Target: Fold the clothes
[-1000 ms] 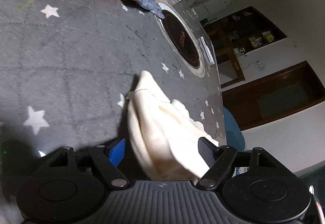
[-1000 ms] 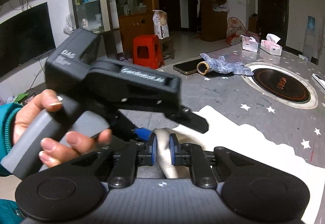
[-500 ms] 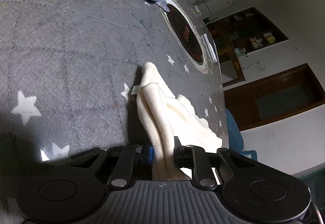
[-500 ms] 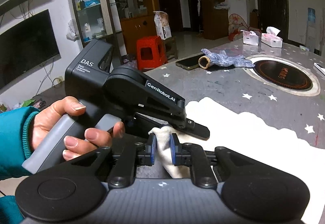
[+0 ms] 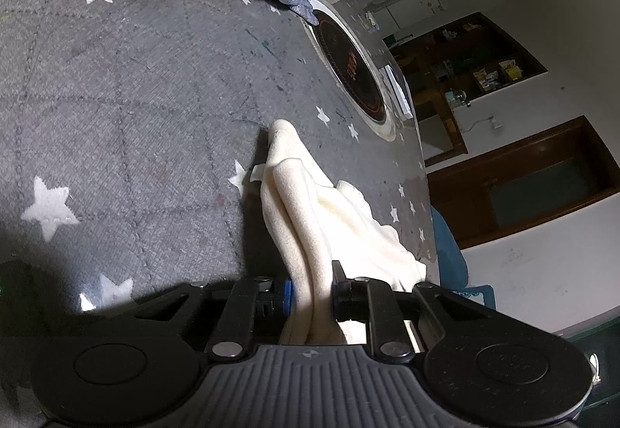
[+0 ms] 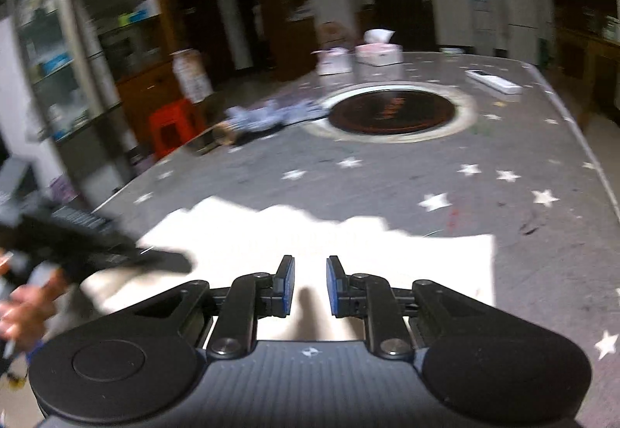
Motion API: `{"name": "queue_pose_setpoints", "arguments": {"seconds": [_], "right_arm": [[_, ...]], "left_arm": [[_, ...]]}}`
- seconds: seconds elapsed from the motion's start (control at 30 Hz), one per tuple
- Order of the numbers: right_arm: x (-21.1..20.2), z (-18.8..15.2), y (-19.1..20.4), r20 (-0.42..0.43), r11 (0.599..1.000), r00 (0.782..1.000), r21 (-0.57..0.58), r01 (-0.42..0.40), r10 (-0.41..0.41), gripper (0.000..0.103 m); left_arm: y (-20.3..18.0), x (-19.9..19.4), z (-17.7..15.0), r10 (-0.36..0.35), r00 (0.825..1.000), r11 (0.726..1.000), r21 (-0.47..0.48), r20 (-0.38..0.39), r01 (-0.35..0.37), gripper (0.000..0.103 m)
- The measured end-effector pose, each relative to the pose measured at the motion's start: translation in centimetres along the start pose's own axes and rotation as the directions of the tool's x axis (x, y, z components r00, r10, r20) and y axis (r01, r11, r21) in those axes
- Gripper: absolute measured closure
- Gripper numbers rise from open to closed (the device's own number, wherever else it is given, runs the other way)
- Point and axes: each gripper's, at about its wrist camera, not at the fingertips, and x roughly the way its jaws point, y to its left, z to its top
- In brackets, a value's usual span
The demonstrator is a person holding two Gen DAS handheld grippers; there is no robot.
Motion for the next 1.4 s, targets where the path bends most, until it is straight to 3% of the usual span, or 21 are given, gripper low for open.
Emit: {"name": "queue_pose_setpoints", "arguments": {"seconds": [0.3, 0.47, 0.77, 1.07, 1.3, 1.4], "right_arm": [[4.1, 0.6, -3.1, -0.032, 0.994, 0.996, 0.060, 0.090, -0.089, 0.090], [3.6, 1.2, -1.4, -0.015, 0.993, 0.993, -0.023, 0.115, -0.115, 0.090], [5.3, 1.9, 0.0, -0.032, 0.989, 0.990, -0.058, 0.134, -0.136, 0.089], [6.9, 2.4, 4.3, -0.047, 0.989, 0.999, -0.148, 0.000, -0.007, 0.089], [8.7, 2.7, 5.7, -0.058, 0.983, 0.997, -0.180, 0.032, -0.043, 0.089], [8.2, 3.0, 6.2, -0.048, 0.984, 0.999, -0.180, -0.006, -0.002, 0.089]], "left_arm": [[-0.4, 0.1, -0.2, 0.010, 1.000, 0.999, 0.032, 0.004, -0.010, 0.083], [-0.4, 0.1, -0.1, 0.012, 1.000, 0.999, 0.041, 0.000, -0.012, 0.083], [-0.1, 0.1, 0.0, 0.000, 1.000, 1.000, 0.029, -0.006, 0.000, 0.083], [0.1, 0.0, 0.0, -0.009, 1.000, 1.000, 0.020, -0.006, 0.009, 0.083], [0.2, 0.0, 0.0, -0.016, 1.000, 1.000, 0.015, -0.009, 0.016, 0.083], [0.3, 0.0, 0.0, -0.018, 1.000, 1.000, 0.012, -0.010, 0.018, 0.083]]}}
